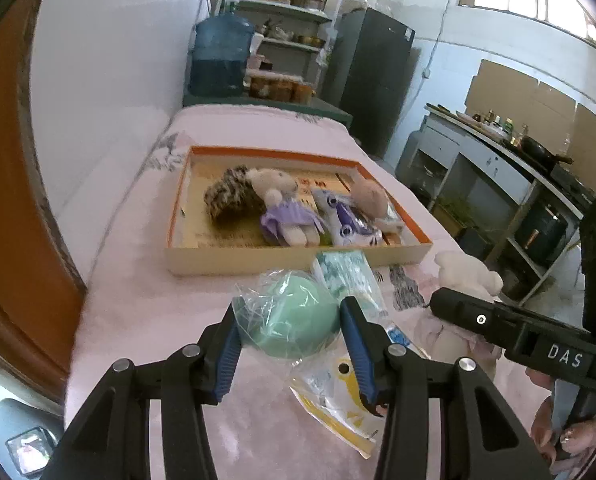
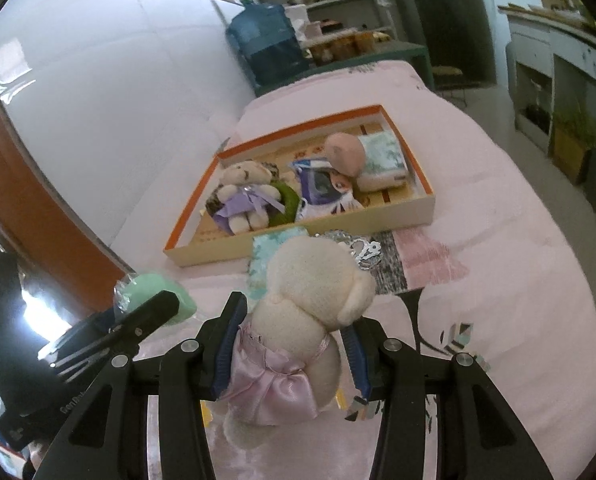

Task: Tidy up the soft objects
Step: 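Carry the plush bear and green ball with both grippers over the tray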

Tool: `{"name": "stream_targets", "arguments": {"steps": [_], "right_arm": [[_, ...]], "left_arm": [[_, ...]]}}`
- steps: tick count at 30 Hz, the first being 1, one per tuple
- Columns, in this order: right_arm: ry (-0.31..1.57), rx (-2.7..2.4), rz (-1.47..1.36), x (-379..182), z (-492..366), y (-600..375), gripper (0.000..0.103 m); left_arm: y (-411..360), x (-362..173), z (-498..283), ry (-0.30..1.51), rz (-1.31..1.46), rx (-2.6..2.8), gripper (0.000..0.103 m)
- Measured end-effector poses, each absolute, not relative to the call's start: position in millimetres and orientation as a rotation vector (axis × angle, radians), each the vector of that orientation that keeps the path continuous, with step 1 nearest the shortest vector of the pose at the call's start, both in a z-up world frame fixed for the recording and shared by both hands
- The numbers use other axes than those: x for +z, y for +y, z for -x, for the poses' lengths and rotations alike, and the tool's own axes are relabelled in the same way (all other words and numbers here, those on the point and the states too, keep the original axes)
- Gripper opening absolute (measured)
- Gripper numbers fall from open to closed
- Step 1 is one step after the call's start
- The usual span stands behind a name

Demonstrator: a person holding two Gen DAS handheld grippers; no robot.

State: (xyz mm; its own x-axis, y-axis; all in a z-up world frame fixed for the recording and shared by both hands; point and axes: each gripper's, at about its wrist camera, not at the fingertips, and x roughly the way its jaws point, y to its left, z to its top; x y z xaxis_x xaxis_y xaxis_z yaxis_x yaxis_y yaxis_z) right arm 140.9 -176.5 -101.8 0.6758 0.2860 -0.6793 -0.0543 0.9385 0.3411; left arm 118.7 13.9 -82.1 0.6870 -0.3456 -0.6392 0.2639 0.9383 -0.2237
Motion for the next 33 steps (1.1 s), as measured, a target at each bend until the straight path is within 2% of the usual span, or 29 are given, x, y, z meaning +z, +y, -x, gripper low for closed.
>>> {"name": "stream_targets", "arguments": {"steps": [33], "right_arm": [[0.708,0.231,-0.150,-53,-168,-176,0.048]], "left_arm": [[1,-18,-151,0.604,0.068,-0.260,0.048]]}}
